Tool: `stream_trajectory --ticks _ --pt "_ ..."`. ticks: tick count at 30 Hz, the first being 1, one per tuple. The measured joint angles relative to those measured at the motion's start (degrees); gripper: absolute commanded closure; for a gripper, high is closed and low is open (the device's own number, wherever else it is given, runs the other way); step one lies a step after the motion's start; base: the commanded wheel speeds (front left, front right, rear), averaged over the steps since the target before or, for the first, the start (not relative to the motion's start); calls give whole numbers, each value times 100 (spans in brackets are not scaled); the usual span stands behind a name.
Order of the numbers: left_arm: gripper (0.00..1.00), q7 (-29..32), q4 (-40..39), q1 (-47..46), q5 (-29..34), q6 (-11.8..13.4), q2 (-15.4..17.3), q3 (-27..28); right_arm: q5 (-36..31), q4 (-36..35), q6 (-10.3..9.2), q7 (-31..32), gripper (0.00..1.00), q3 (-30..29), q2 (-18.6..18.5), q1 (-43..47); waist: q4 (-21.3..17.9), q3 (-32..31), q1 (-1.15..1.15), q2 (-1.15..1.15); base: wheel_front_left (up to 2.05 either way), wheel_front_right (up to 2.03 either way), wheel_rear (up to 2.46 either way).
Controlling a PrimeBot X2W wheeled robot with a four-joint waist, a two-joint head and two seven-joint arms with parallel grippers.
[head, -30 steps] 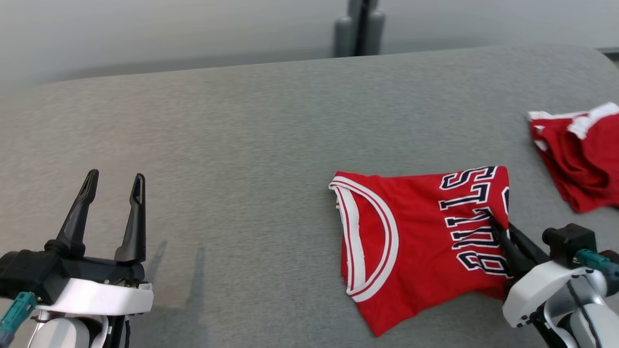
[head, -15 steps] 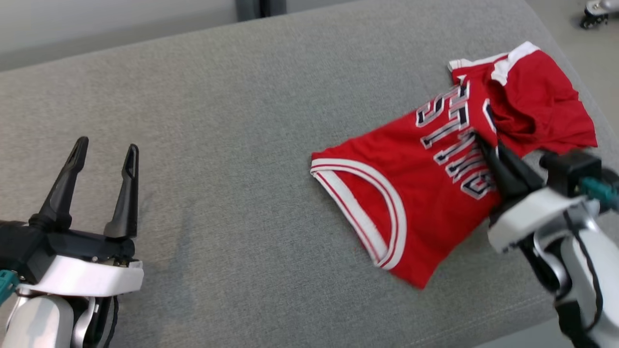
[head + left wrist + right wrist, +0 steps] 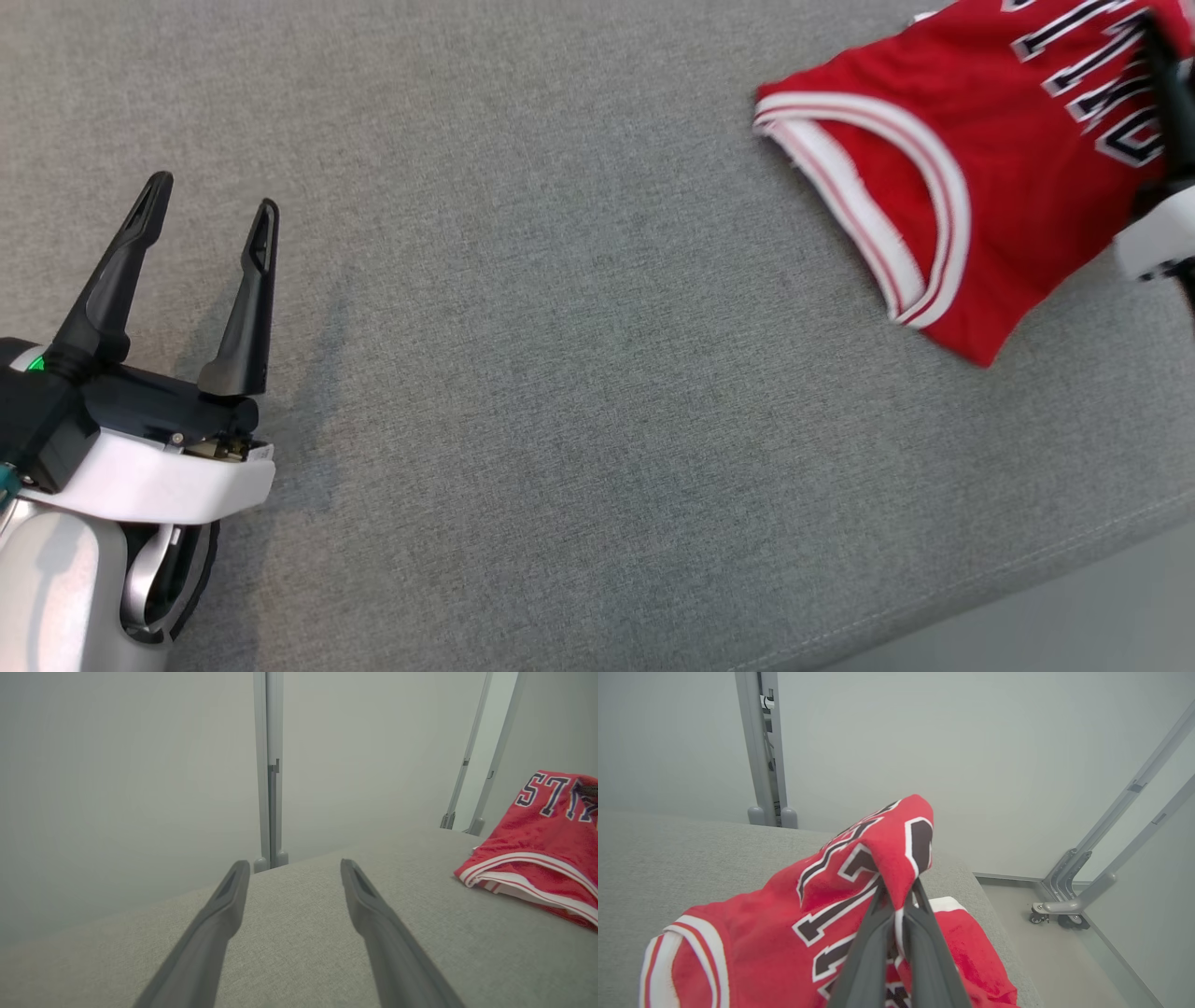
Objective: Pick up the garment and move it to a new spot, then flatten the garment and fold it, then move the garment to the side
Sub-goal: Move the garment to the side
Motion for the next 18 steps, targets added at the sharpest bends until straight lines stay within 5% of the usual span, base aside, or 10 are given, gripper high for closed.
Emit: stream_trajectory --ticks 10,11,12,13,18 --pt "0 -1 -2 -344 5 -59 92 -252 -255 869 0 -156 100 -929 -431 -350 96 415 0 0 0 0 0" --pt "0 -1 0 -364 4 -60 104 -270 -332 955 0 -211 84 -1022 -416 -391 113 444 0 0 0 0 0" --pt "0 -1 2 -385 4 -67 115 -285 -390 1050 0 -242 34 -1113 -379 -439 128 470 0 0 0 0 0" --pt "0 -1 7 -404 4 -74 124 -294 -457 1172 0 -245 0 -1192 -337 -482 139 489 0 0 0 0 0" --pt "0 -36 82 -417 -12 -74 136 -322 -795 1569 0 -347 0 -1553 -178 -520 181 486 0 0 0 0 0"
